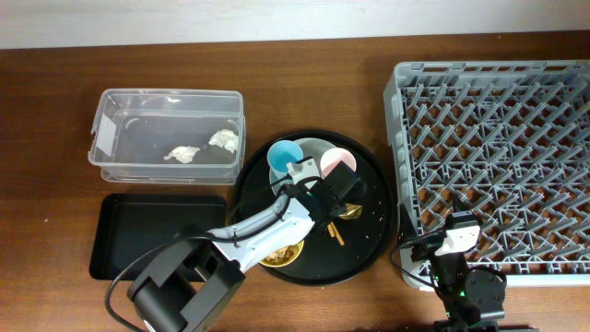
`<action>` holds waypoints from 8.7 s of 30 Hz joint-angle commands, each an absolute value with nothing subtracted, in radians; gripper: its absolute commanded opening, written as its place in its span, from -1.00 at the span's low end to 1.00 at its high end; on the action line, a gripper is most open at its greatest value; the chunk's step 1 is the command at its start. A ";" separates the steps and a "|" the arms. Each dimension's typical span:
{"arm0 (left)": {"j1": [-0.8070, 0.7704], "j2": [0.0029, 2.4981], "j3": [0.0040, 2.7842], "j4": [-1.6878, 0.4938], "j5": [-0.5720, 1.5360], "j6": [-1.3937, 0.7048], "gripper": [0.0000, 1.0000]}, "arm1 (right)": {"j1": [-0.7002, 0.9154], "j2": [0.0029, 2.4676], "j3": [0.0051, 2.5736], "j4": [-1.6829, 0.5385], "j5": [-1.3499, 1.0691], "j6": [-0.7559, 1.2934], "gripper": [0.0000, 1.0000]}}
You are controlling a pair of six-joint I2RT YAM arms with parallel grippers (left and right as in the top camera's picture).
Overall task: Sort waste into correct bins and load items into the dishwasher rack
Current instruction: 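Carry the gold wrapper with the left gripper into the clear bin, release, then grasp the rim of the yellow bowl with the left gripper, then tip the yellow bowl over the black tray to dump the scraps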
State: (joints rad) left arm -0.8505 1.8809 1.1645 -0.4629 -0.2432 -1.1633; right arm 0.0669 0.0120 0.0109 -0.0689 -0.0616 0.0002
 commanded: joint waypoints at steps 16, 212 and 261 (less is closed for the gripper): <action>-0.848 1.779 1.160 -0.508 -0.292 -1.149 -0.93 | 0.071 0.006 0.006 -0.072 -0.071 0.004 0.97; 0.422 1.316 0.990 -0.962 0.678 0.026 -0.99 | 0.071 0.006 0.006 -0.072 -0.071 0.004 0.97; 0.965 1.316 0.667 -0.862 1.465 0.257 -0.99 | 0.071 0.006 0.006 -0.072 -0.071 0.004 0.97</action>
State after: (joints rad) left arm 0.9600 1.3331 0.6746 -0.8272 1.4010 0.2291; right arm 0.0669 0.0120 0.0109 -0.0689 -0.0616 0.0006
